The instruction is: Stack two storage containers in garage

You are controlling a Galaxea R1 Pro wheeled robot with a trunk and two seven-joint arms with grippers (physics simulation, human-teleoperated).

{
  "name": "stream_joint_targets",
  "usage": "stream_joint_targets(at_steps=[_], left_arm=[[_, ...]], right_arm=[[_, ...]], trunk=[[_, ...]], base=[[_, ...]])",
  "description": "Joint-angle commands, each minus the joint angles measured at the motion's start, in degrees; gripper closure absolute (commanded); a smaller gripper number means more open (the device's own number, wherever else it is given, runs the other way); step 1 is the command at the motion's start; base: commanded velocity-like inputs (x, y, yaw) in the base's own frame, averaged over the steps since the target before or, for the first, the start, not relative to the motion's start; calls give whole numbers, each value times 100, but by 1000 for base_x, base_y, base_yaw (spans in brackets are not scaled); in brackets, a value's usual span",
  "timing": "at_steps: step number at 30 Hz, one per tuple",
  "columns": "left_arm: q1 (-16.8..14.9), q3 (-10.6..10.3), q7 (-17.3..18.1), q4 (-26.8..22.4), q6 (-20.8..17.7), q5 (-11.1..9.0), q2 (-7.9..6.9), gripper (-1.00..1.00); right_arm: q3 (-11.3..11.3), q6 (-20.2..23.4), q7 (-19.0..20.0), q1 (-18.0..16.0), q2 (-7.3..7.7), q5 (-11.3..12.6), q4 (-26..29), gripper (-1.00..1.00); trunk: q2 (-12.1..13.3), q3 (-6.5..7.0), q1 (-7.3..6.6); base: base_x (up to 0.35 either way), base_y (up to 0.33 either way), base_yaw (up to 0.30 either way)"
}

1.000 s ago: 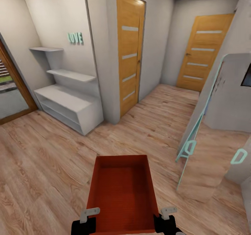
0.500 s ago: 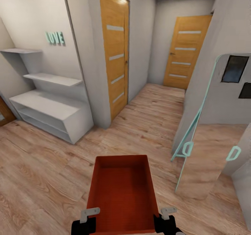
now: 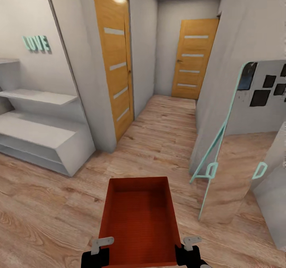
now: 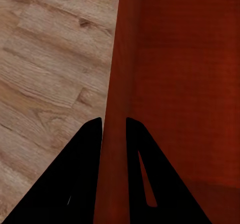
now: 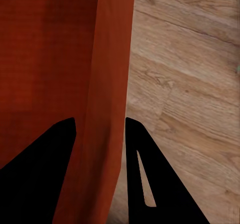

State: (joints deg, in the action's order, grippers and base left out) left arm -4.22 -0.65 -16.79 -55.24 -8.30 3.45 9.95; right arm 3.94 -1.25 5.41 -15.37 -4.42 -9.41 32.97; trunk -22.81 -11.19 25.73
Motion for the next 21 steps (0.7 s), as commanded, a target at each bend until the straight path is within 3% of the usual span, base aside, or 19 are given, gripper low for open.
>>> stream_joint_targets(at_steps=[1, 15, 21], left_arm=[[0, -6, -62, 150, -49, 7, 4, 100], [0, -13, -62, 153, -49, 7, 4, 100], [0, -13, -62, 152, -49, 7, 4, 100]], right_arm=[[37, -218, 83, -4, -111, -26, 16, 100], [33, -218, 83, -7, -111, -26, 19, 100], [36, -218, 83, -9, -111, -26, 18, 100]], trunk=[[-11, -10, 5], [-11, -10, 5], [-11, -10, 5]], base=[[212, 263, -264], [212, 263, -264], [212, 263, -71]])
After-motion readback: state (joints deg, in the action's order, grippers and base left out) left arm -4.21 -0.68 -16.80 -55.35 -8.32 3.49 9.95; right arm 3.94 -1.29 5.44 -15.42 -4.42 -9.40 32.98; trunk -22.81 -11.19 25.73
